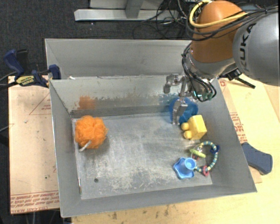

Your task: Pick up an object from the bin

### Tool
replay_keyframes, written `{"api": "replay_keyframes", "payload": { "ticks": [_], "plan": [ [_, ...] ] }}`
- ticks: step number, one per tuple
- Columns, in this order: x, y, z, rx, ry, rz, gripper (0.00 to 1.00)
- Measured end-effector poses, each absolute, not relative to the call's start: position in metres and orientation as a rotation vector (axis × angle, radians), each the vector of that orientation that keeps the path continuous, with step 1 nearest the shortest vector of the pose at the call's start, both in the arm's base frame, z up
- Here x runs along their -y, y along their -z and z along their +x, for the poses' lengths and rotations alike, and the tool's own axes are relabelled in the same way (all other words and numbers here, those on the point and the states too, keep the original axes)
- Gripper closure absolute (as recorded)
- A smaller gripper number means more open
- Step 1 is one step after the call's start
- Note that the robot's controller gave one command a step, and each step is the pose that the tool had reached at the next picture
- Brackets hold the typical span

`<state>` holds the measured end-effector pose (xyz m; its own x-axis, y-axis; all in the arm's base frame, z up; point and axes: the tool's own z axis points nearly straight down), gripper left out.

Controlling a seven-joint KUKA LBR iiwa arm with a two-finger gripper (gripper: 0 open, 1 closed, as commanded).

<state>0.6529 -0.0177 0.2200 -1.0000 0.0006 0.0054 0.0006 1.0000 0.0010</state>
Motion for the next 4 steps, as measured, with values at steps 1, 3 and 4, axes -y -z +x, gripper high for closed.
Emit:
{"api": "replay_keyframes", "payload": {
  "ticks": [1, 3, 4],
  "plan": [
    [0.018, -0.225, 0.654, 3.144, 0.001, -0.001, 0.00],
    [0.008, -0.144, 0.640, 3.131, 0.002, -0.177, 0.00],
    [0.050, -0.167, 0.624, 3.139, 0.005, -0.137, 0.00]
  ]
}}
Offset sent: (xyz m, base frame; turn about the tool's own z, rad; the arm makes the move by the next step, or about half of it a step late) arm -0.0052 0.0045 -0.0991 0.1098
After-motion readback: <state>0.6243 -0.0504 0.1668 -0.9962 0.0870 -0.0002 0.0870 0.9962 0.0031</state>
